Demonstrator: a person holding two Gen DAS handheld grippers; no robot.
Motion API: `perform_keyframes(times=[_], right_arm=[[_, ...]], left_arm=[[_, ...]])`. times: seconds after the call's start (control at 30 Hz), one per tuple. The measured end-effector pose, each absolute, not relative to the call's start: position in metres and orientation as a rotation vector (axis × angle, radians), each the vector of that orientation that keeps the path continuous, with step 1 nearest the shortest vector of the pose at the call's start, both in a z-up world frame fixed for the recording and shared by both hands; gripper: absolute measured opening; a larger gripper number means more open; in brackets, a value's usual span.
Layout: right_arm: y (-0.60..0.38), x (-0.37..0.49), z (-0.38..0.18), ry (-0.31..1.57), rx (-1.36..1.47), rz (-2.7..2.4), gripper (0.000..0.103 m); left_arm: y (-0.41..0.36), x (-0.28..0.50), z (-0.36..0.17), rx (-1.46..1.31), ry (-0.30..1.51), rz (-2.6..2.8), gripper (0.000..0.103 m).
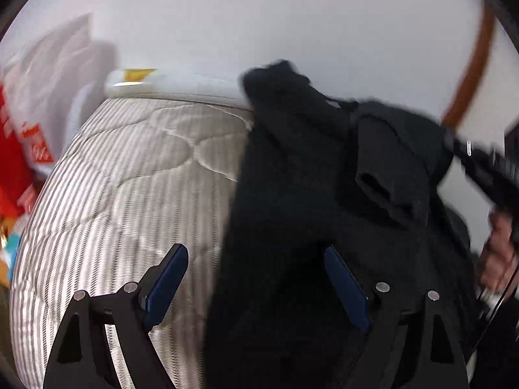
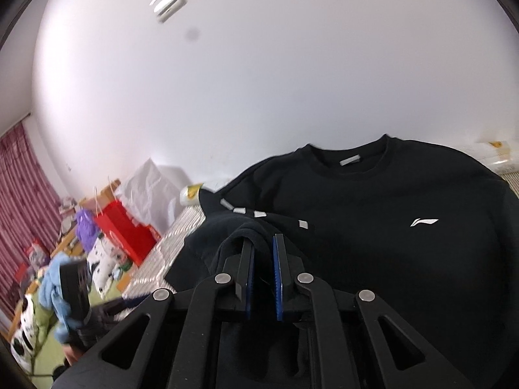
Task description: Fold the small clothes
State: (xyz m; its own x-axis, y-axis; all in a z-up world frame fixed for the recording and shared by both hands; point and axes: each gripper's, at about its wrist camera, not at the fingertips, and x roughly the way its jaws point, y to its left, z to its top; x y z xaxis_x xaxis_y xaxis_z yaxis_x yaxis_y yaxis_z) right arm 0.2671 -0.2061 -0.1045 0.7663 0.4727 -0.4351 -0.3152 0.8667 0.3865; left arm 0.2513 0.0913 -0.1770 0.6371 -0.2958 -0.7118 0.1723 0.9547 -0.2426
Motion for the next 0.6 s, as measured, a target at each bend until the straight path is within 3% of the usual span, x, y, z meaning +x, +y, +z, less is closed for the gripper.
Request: perform_keyframes(times=[0.27, 0.3, 0.33, 0.4, 0.47, 0.57, 0.6], right_arm=[[-0.223, 0.258, -0.079, 0.478, 0.370, 0.412, 0.010], [-0.228, 0.256, -0.075, 0.459, 0.381, 0.403, 0.010], [-0.232, 0.254, -0.072, 0.449, 0.386, 0.396, 0.010], [-0.245, 0.250, -0.066, 0.421, 0.388, 0.366, 0.010], [-0.263, 0.246, -0.064, 0.398, 0.398, 0.333, 0.010], [-0.288, 0.243, -0.067, 0.389, 0.425, 0.299, 0.009], [-0.298, 0.242, -0.071, 0.388, 0.432, 0.278, 0.009]], left_arm=[[0.044, 0.265, -0.200, 0.101, 0.928, -0.154, 0.083], [0.044, 0.264, -0.197, 0.095, 0.914, -0.153, 0.077], [0.046, 0.262, -0.195, 0.091, 0.899, -0.143, 0.062], [0.051, 0.261, -0.193, 0.068, 0.891, -0.138, 0.050], [0.059, 0.258, -0.189, 0.028, 0.869, -0.140, 0.027], [0.078, 0.252, -0.182, -0.026, 0.826, -0.103, 0.011], [0.084, 0.251, -0.180, -0.035, 0.816, -0.080, 0.011]])
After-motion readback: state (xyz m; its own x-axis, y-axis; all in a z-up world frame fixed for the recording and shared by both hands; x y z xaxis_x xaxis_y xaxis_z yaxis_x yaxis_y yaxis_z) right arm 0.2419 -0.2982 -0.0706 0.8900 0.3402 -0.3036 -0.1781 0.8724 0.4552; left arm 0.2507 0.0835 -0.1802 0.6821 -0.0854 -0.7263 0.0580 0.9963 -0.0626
